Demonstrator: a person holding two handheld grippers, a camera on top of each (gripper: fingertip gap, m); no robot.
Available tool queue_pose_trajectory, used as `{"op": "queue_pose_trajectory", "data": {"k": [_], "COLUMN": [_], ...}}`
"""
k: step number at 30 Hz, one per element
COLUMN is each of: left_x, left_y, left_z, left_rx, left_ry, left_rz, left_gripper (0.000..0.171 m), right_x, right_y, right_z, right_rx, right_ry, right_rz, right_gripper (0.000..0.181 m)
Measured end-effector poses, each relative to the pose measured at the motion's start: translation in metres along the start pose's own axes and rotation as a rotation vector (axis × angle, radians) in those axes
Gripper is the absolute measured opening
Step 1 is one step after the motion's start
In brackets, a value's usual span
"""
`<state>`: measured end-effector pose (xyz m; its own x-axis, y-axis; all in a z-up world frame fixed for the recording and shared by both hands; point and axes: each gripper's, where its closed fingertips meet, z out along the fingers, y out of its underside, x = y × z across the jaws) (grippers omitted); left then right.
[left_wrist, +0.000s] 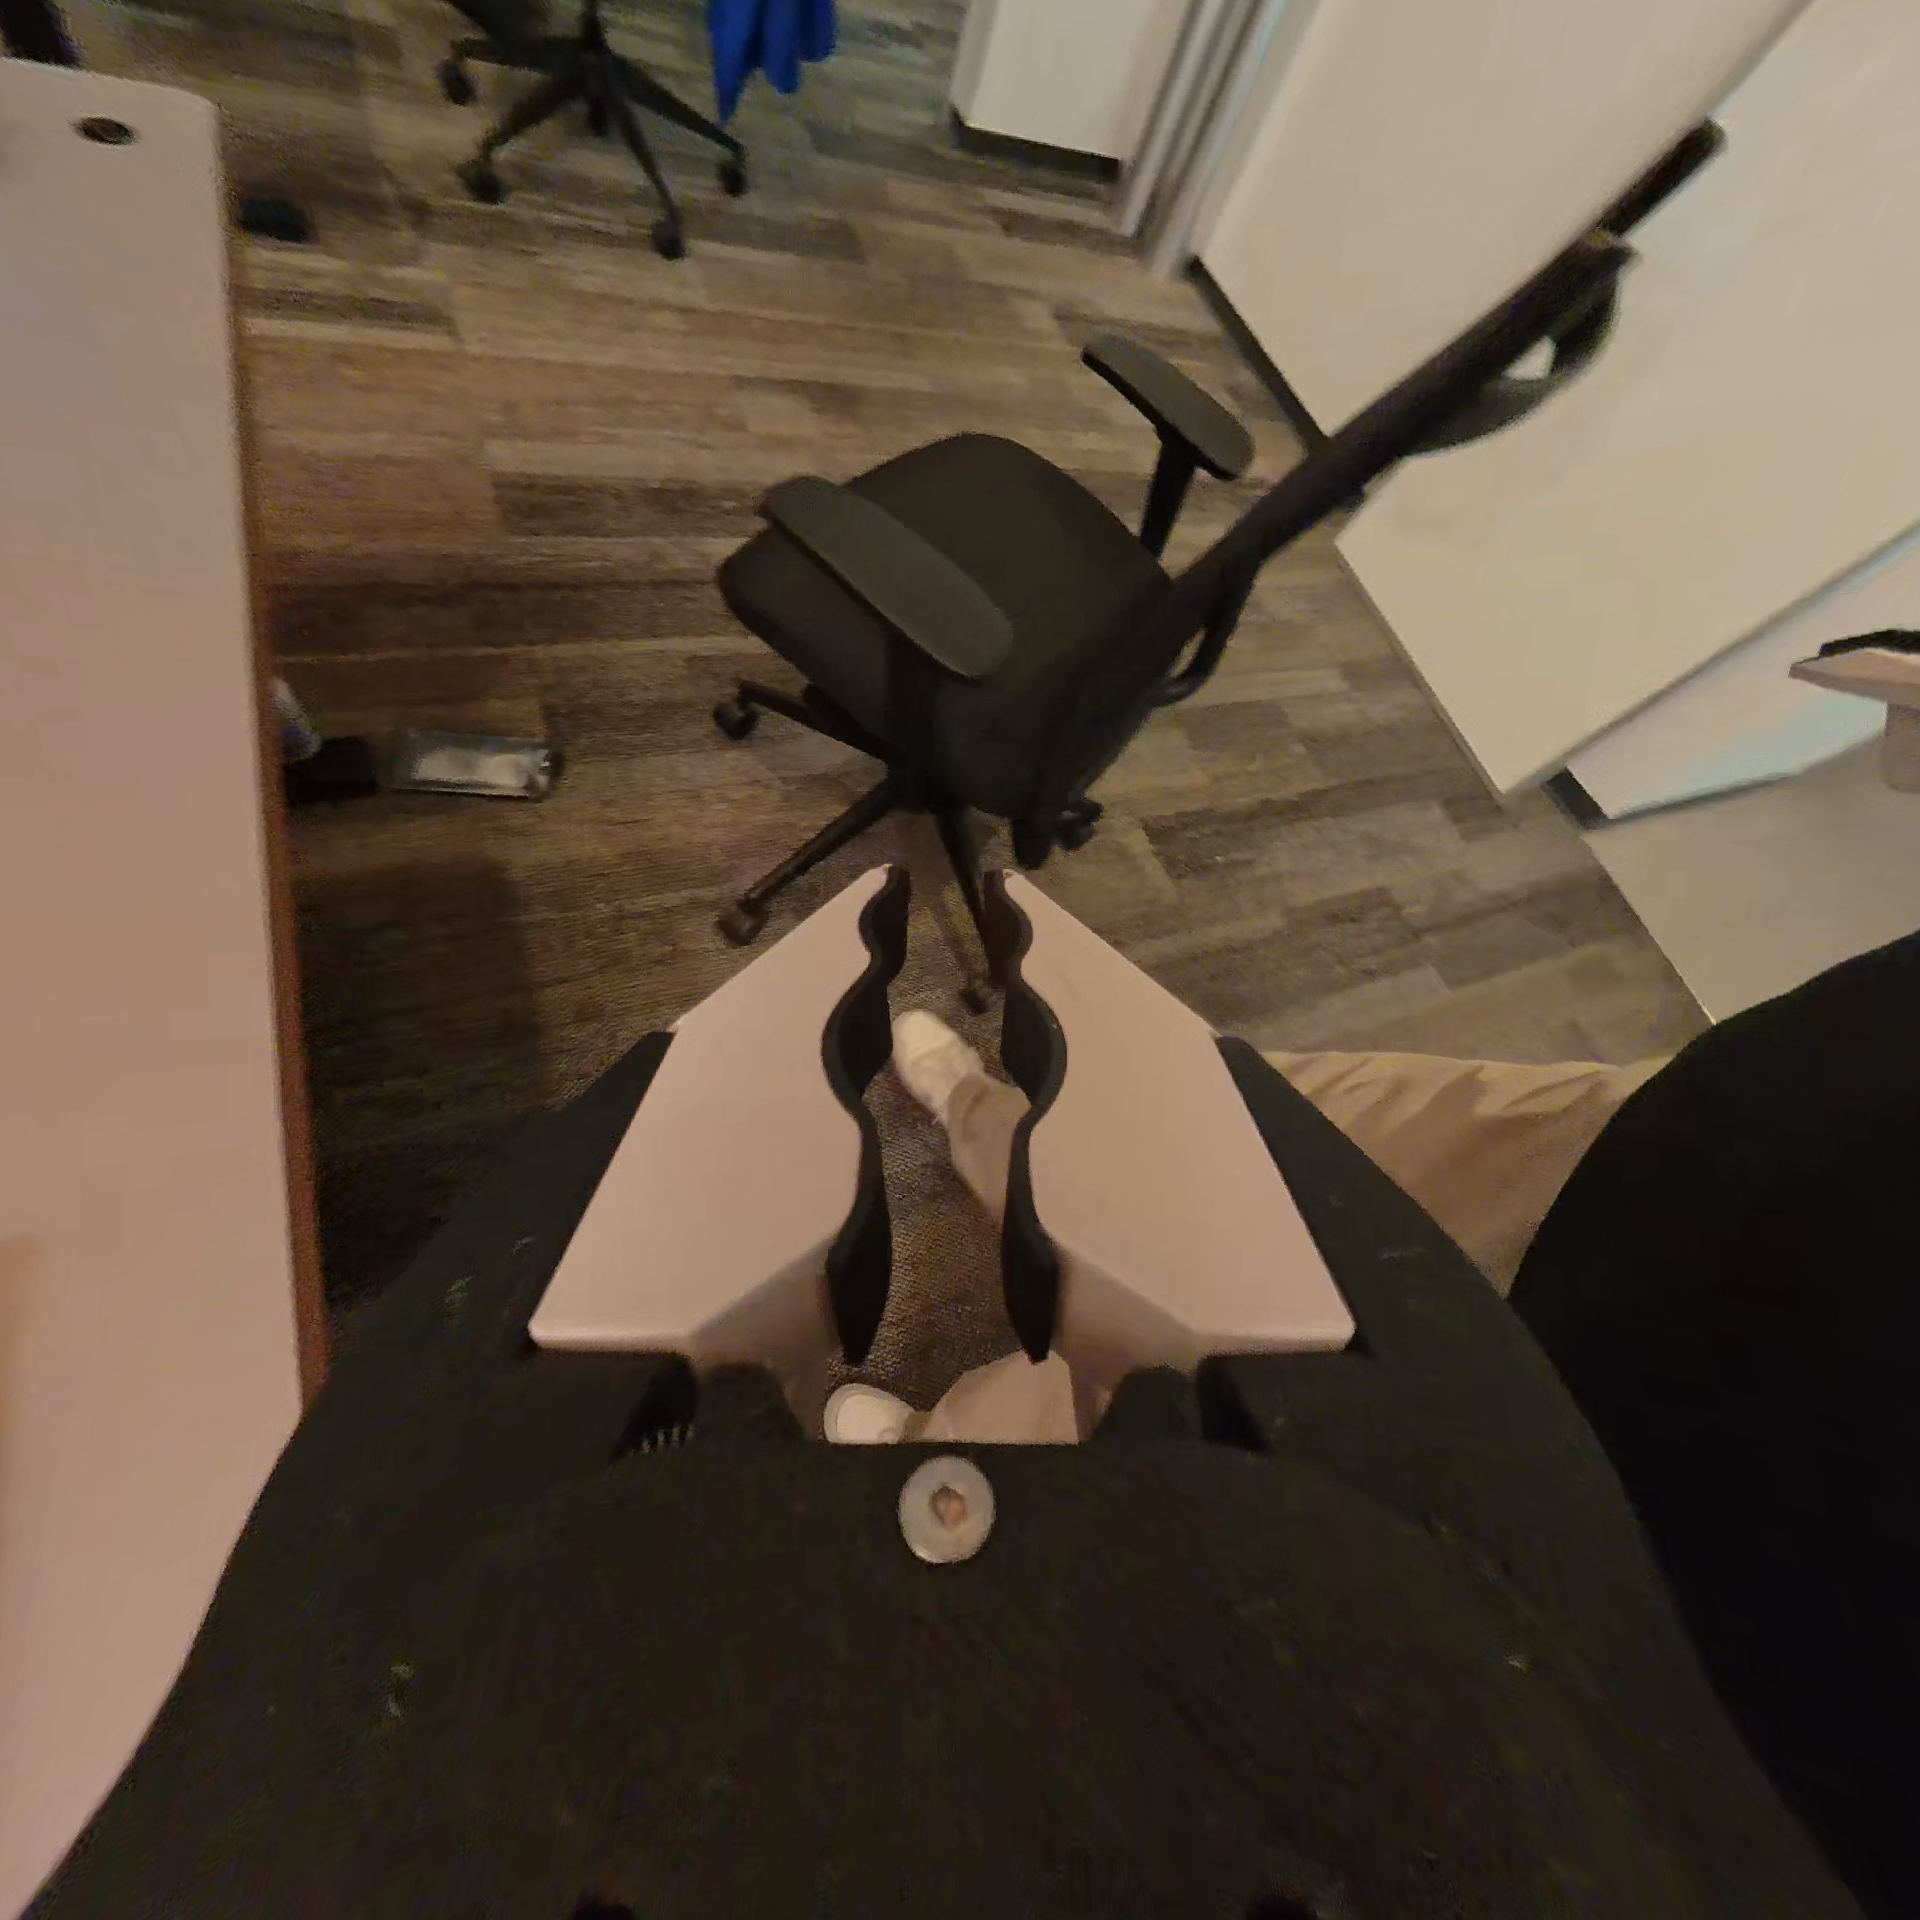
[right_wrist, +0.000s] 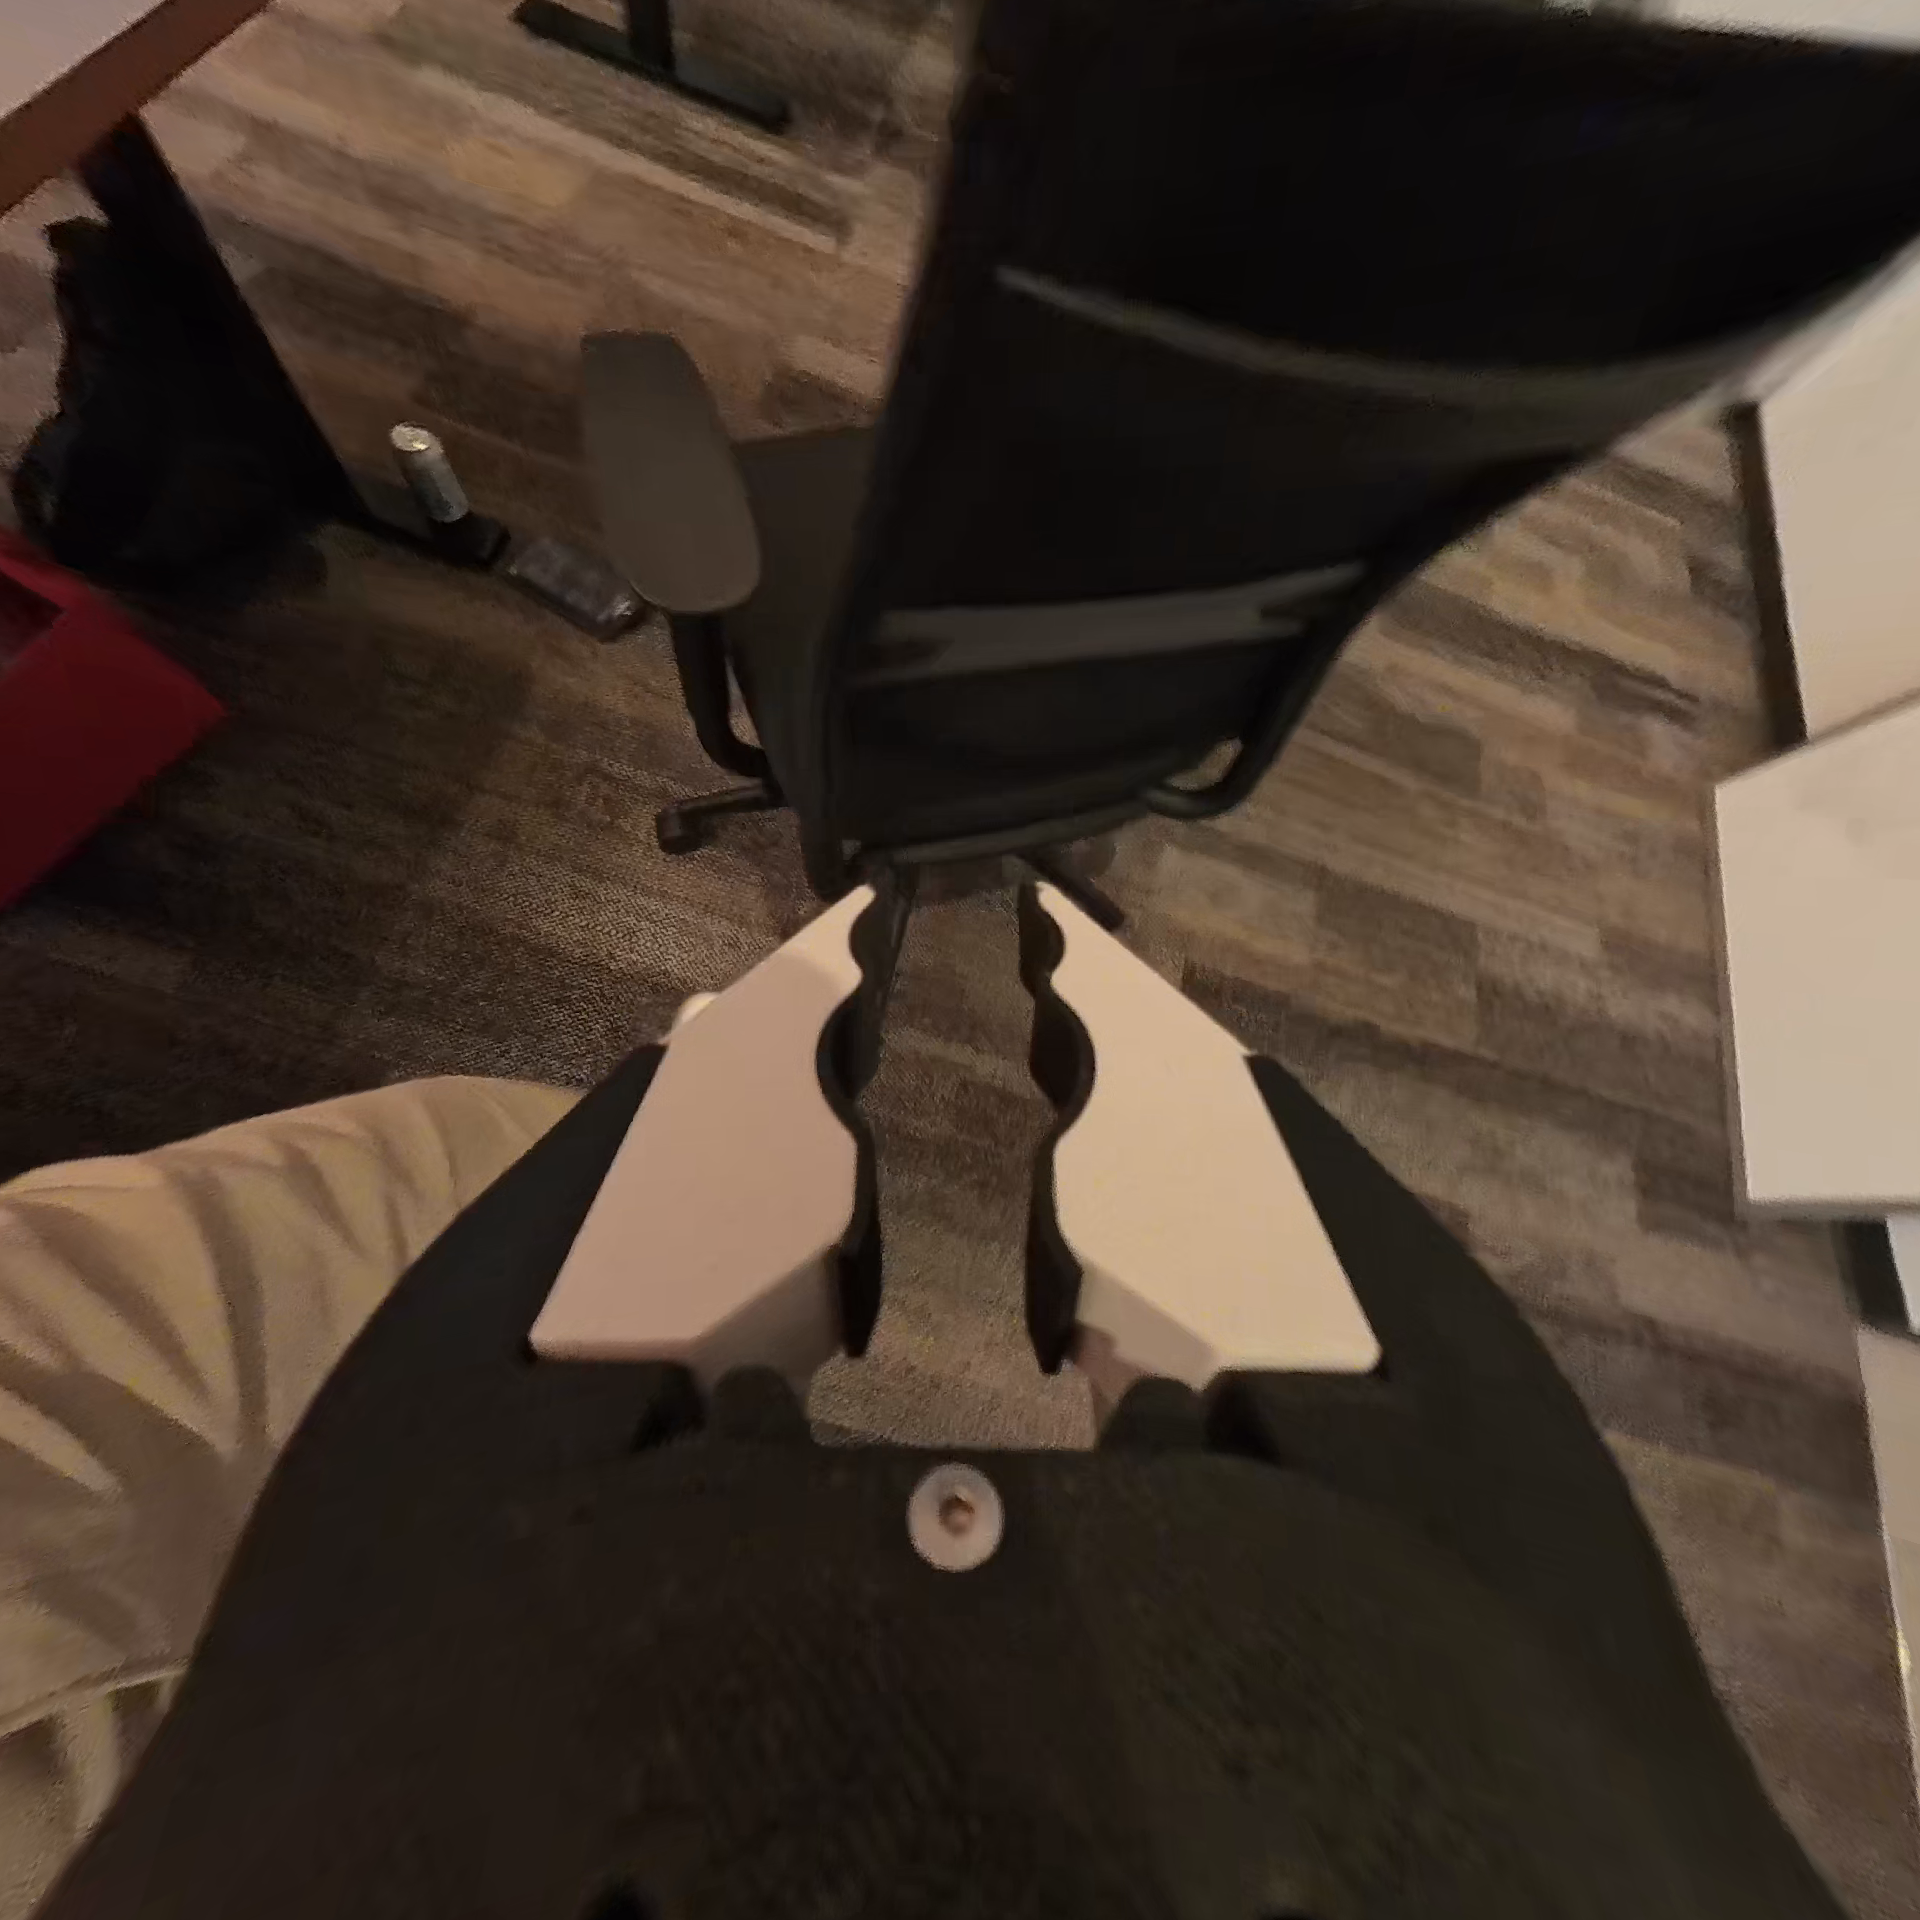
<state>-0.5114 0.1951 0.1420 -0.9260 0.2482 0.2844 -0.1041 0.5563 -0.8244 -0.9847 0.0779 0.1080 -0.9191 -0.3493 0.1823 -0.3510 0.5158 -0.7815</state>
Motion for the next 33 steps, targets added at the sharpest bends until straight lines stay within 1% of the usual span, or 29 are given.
{"op": "queue_pose_trajectory", "data": {"k": [2,4,8,10,12,15,16,17,18,20,21,22,24,26,27,29,31,33], "left_x": [0.019,0.040,0.089,0.119,0.152,0.210,0.229,0.247,0.265,0.306,0.323,0.337,0.355,0.358,0.354,0.329,0.288,0.241], "left_y": [-0.001,-0.013,-0.044,-0.057,-0.063,-0.058,-0.057,-0.059,-0.063,-0.067,-0.070,-0.077,-0.095,-0.104,-0.103,-0.088,-0.056,-0.006], "left_z": [0.013,0.026,0.061,0.080,0.099,0.136,0.150,0.163,0.177,0.206,0.221,0.232,0.249,0.257,0.259,0.257,0.245,0.226], "left_rx": [-0.030,-0.031,-0.007,0.000,0.002,-0.036,-0.039,-0.021,-0.011,-0.042,-0.060,-0.055,-0.024,-0.028,-0.045,-0.108,-0.191,-0.305], "left_ry": [0.064,0.124,0.188,0.209,0.230,0.258,0.251,0.222,0.188,0.184,0.180,0.169,0.138,0.094,0.063,-0.041,-0.173,-0.299], "left_rz": [0.027,0.048,0.132,0.170,0.196,0.226,0.247,0.270,0.288,0.340,0.363,0.374,0.356,0.324,0.322,0.359,0.401,0.405], "left_gripper": [0.014,0.015,0.016,0.017,0.018,0.016,0.000,0.000,0.000,0.000,0.000,0.000,0.000,0.000,0.000,0.000,0.000,0.000], "right_x": [0.012,0.025,0.066,0.087,0.110,0.151,0.167,0.184,0.200,0.233,0.247,0.261,0.280,0.292,0.297,0.304,0.306,0.303], "right_y": [0.031,0.057,0.086,0.101,0.116,0.139,0.148,0.158,0.167,0.182,0.189,0.196,0.205,0.204,0.204,0.207,0.211,0.208], "right_z": [-0.026,-0.047,-0.080,-0.084,-0.085,-0.084,-0.083,-0.083,-0.083,-0.083,-0.084,-0.085,-0.085,-0.082,-0.079,-0.070,-0.058,-0.048], "right_rx": [-0.023,-0.057,-0.007,0.006,0.011,0.010,0.004,-0.004,-0.010,-0.005,-0.013,-0.030,-0.051,-0.024,-0.011,-0.008,-0.036,-0.058], "right_ry": [0.016,0.035,0.123,0.136,0.137,0.137,0.135,0.133,0.135,0.154,0.161,0.164,0.124,0.058,0.032,-0.015,-0.065,-0.132], "right_rz": [0.066,0.110,0.204,0.264,0.305,0.316,0.312,0.311,0.315,0.312,0.296,0.278,0.253,0.257,0.261,0.259,0.250,0.228], "right_gripper": [0.020,0.023,0.024,0.024,0.026,0.027,0.028,0.030,0.035,0.052,0.055,0.046,0.000,0.000,0.000,0.000,0.002,0.007]}}
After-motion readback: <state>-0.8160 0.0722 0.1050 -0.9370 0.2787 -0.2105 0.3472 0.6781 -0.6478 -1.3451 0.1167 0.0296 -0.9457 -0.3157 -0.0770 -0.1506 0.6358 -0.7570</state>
